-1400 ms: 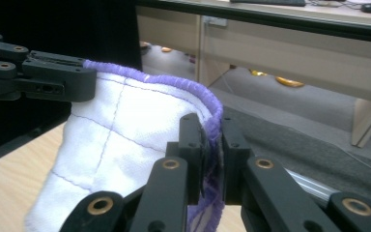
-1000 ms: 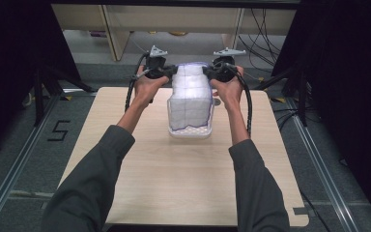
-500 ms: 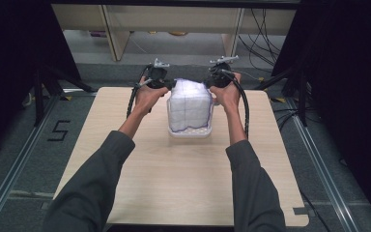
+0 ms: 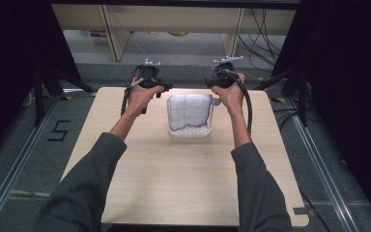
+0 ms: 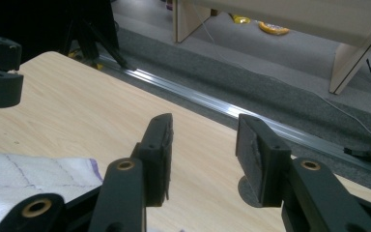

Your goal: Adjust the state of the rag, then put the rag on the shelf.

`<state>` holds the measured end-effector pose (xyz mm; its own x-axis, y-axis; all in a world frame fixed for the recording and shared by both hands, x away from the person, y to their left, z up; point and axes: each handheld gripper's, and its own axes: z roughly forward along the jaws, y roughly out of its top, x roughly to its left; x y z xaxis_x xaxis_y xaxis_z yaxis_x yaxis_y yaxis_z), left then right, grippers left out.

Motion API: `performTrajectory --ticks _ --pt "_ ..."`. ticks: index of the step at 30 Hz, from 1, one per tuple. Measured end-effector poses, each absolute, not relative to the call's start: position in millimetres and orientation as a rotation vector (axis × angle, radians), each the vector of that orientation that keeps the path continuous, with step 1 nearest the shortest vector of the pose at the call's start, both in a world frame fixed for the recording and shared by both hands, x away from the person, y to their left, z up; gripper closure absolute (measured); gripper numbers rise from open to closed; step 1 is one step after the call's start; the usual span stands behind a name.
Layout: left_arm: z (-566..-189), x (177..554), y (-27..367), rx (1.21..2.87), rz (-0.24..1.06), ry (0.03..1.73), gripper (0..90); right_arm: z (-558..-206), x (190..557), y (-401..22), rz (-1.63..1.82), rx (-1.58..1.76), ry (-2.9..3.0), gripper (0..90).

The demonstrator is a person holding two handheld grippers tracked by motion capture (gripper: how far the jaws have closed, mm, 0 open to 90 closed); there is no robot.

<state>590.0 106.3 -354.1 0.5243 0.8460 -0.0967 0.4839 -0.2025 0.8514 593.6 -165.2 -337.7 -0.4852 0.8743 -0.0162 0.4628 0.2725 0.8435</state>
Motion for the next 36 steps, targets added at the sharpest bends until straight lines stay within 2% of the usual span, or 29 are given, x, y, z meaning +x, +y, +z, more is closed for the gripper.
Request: performTrajectory --ticks 13,23,29,36 --pt "-349.6 577.1 119.3 1.84 0.456 1.103 43.9 -336.5 583.0 -167.3 1.155 1.208 2.059 55.1" --pt "-347.9 560.6 127.2 1.846 0.418 1.103 40.7 -328.7 563.6 -171.0 1.211 1.247 2.036 50.1" --pt "-347.6 534.4 133.3 1.86 0.41 1.079 35.4 -322.6 542.0 -186.0 1.236 1.227 2.007 46.1" --pt "-353.5 499.4 145.2 1.863 0.402 1.048 31.3 -334.3 517.8 -204.5 1.254 1.253 1.989 44.6"
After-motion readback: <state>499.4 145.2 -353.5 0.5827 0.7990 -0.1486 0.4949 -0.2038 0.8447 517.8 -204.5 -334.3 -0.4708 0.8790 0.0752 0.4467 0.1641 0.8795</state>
